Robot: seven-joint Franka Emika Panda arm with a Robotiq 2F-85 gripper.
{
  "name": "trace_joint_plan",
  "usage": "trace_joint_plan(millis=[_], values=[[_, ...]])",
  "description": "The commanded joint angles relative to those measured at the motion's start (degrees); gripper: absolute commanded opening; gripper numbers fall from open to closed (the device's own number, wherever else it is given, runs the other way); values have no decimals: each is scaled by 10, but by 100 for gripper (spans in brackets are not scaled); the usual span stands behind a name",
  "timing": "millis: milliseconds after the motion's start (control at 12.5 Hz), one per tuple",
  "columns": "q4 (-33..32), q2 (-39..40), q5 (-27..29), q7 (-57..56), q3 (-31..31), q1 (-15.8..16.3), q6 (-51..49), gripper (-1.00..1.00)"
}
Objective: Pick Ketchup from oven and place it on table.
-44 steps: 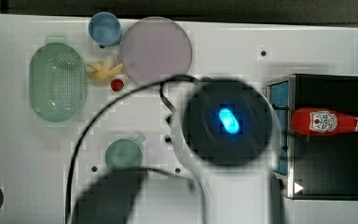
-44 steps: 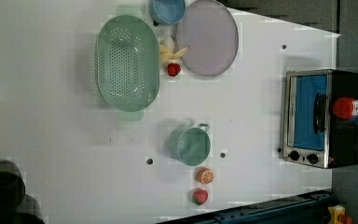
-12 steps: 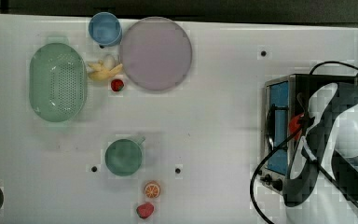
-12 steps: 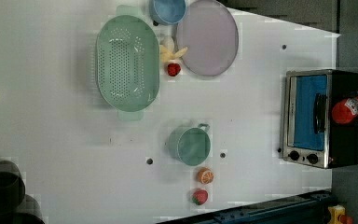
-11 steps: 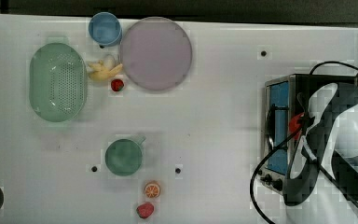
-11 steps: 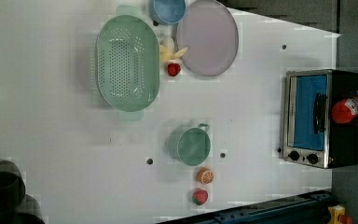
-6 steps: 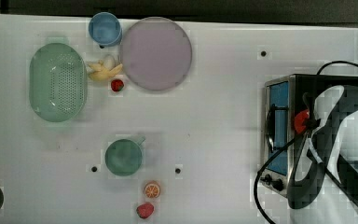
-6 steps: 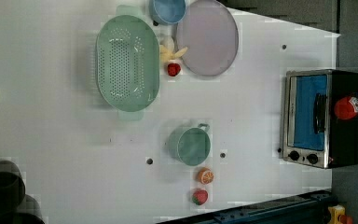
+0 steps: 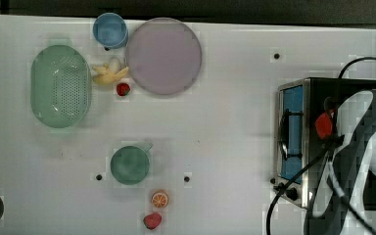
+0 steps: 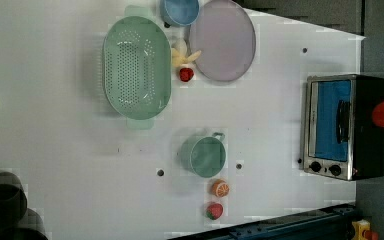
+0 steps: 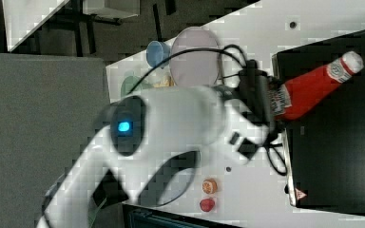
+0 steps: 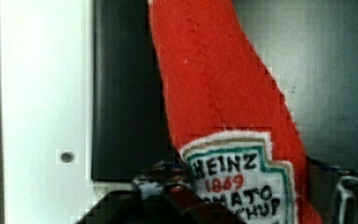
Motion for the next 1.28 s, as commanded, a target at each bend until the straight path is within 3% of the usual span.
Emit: trace_joint_plan(millis=[80,400,800,1280], values=[[36,-82,-55,-19,18,73,-62,26],[34,-143,-66,-19,97,124,-178,26],[-12,-160,-72,-18,191,146,-192,26],[-174,-155,-72,-13,215,148,-40,26]])
